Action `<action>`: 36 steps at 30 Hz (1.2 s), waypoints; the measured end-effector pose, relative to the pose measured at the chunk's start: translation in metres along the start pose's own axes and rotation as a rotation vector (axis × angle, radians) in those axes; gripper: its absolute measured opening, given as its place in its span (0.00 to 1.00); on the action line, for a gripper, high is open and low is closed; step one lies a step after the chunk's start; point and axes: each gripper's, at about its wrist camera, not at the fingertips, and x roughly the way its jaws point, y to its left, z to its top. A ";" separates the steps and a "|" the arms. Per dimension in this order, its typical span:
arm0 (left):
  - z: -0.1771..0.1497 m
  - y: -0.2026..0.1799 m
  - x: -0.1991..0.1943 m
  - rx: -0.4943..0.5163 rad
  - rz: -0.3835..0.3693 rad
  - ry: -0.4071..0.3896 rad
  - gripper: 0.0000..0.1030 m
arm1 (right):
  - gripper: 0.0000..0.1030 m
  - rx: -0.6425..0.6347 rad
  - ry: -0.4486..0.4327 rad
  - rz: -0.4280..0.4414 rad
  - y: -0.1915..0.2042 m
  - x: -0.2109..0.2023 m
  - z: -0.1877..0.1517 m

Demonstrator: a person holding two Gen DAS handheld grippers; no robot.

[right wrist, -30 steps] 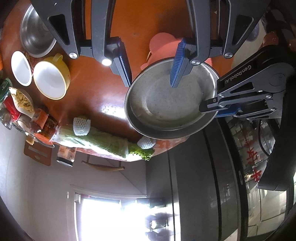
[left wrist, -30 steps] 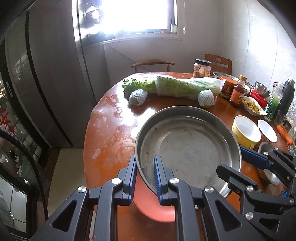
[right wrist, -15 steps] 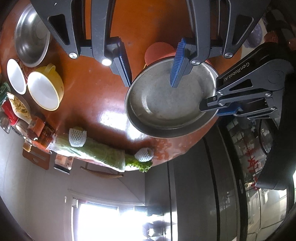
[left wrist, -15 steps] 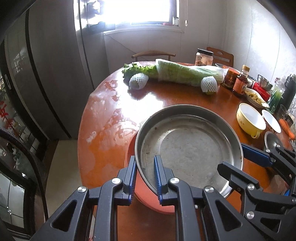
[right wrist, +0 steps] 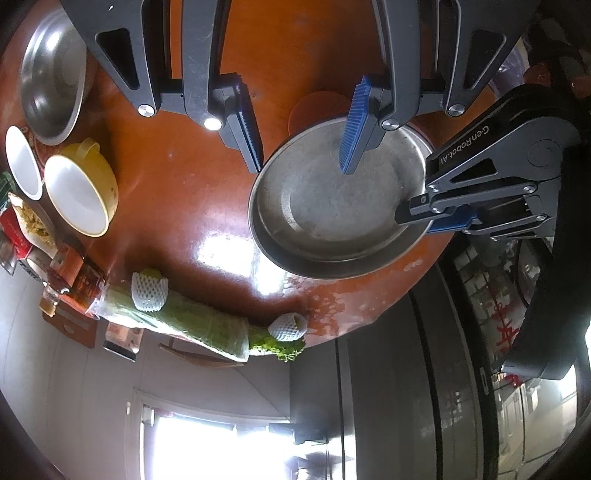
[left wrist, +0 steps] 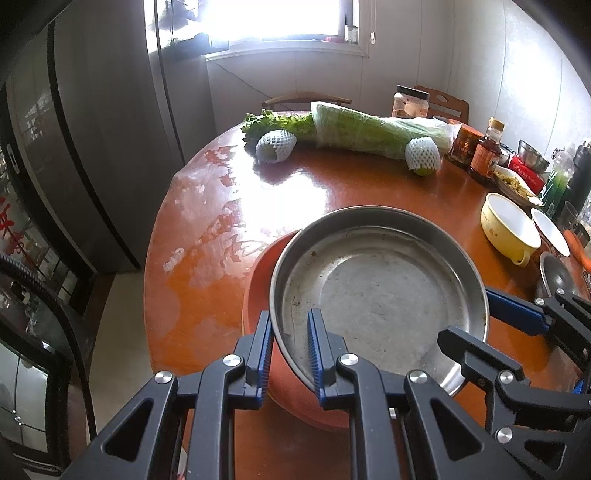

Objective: Organize plates and bowls
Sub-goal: 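Lower the steel tray onto the stacked pink plate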

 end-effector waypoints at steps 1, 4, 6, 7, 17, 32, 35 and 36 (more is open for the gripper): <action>-0.001 0.001 0.001 0.000 0.001 0.001 0.18 | 0.43 0.000 0.002 0.002 0.000 0.001 0.000; -0.002 0.000 0.003 0.007 0.018 0.000 0.18 | 0.43 -0.002 0.004 0.003 0.001 0.003 0.000; -0.002 0.000 0.004 0.008 0.025 0.000 0.18 | 0.43 -0.002 0.005 0.008 0.002 0.004 0.001; -0.002 0.000 0.005 0.008 0.027 0.002 0.19 | 0.43 -0.003 0.005 0.008 0.002 0.005 0.001; -0.005 0.002 0.007 0.016 0.053 0.012 0.20 | 0.44 -0.010 0.007 0.016 0.004 0.010 0.002; -0.006 0.004 0.006 0.014 0.055 0.013 0.23 | 0.44 -0.020 0.012 0.021 0.007 0.015 0.002; -0.006 0.004 0.004 0.009 0.031 0.009 0.31 | 0.44 -0.018 0.013 0.025 0.007 0.015 0.001; -0.006 0.005 0.003 0.006 0.026 0.007 0.32 | 0.44 -0.020 0.015 0.026 0.007 0.015 0.001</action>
